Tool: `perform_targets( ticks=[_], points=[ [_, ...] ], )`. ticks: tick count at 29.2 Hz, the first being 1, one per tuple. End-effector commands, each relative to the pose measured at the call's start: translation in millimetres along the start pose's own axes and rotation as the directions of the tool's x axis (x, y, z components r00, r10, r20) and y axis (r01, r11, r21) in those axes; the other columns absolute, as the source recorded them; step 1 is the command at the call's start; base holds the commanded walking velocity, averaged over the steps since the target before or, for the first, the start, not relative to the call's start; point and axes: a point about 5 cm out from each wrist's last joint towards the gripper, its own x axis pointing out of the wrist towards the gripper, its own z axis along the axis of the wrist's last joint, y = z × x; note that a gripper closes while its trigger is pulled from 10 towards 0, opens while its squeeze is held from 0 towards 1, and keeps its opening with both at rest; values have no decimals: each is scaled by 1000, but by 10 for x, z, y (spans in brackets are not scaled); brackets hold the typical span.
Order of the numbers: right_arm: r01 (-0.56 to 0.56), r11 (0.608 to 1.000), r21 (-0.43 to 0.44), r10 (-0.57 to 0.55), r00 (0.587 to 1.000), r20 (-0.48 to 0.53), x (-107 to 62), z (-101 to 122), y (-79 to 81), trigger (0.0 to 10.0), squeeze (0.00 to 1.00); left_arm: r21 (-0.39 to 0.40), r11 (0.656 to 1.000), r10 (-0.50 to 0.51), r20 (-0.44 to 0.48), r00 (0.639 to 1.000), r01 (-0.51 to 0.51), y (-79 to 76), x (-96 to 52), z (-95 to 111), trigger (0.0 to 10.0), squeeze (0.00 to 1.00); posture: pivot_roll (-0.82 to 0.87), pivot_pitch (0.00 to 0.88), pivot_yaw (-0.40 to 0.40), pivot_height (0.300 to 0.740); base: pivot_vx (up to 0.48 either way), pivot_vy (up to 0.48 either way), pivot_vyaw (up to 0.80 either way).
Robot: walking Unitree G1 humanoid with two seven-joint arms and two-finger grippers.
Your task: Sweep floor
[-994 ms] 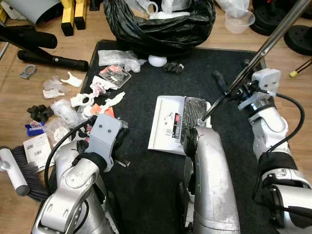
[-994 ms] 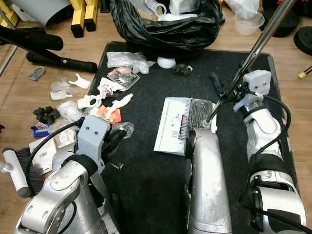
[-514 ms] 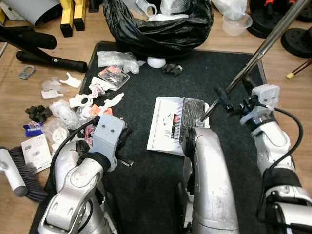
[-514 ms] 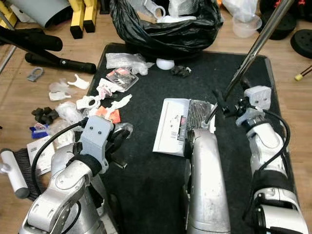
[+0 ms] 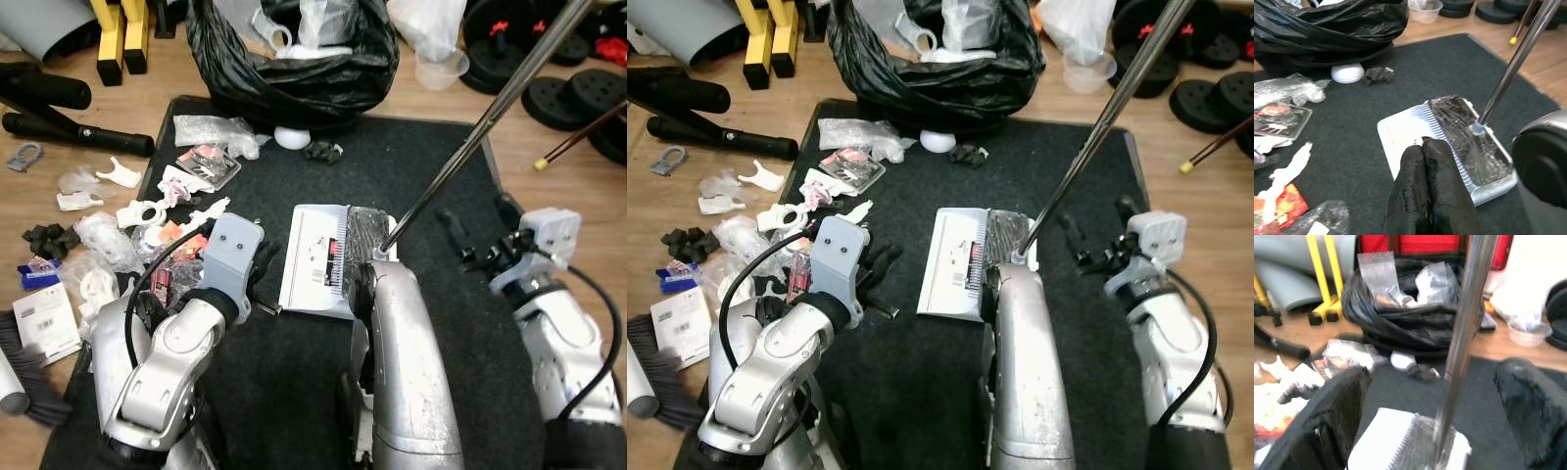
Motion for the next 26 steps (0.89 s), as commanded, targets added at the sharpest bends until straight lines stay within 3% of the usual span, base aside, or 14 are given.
perform_targets(
  ticks=[1,2,4,7,8,9,16,21,22,26],
  points=[
    [-30,998,57,31,999,-19,-29,-44,169,10000,0,-67,998,-13,-12,1000,12,-5,5,-66,10000,0,-150,147,-114,335,0,0,0],
    [-51,996,76,54,998,-33,-25,-100,282,10000,0,-121,993,-13,-18,1000,11,-20,16,-103,10000,0,-145,114,-114,340,0,0,0],
    [-66,994,87,71,996,-48,-19,-158,362,10000,0,-148,989,-25,-28,999,21,-55,16,-142,10000,0,-140,92,-115,345,0,0,0],
    [-79,993,89,86,993,-79,-13,-224,448,10000,0,-136,989,-70,-35,997,65,-141,-6,-196,10000,0,-139,60,-114,355,0,0,0],
    [-79,993,89,86,993,-79,-13,-224,448,10000,0,-136,989,-70,-35,997,65,-141,-6,-196,10000,0,-139,60,-114,355,0,0,0],
    [-57,992,116,70,992,-106,39,-296,423,10000,0,-124,989,-90,-40,995,84,-178,15,-267,10000,0,-150,8,-107,365,0,0,0],
    [-58,995,78,67,991,-117,110,-297,430,10000,0,-89,993,-85,-31,996,81,-177,122,-297,10000,0,-142,0,-107,385,0,0,0],
    [-82,995,66,92,982,-165,70,-347,496,10000,0,-130,990,-58,-41,998,52,-150,111,-357,10000,0,-146,0,-114,405,0,0,0],
    [-83,995,50,90,981,-171,85,-375,480,10000,0,-173,984,-33,-15,999,30,-118,122,-369,10000,0,-145,0,-118,415,0,0,0],
    [-90,995,33,94,980,-173,107,-399,460,10000,0,-219,975,-23,32,999,30,-96,150,-371,10000,0,-145,0,-120,435,0,0,0]
  ],
)
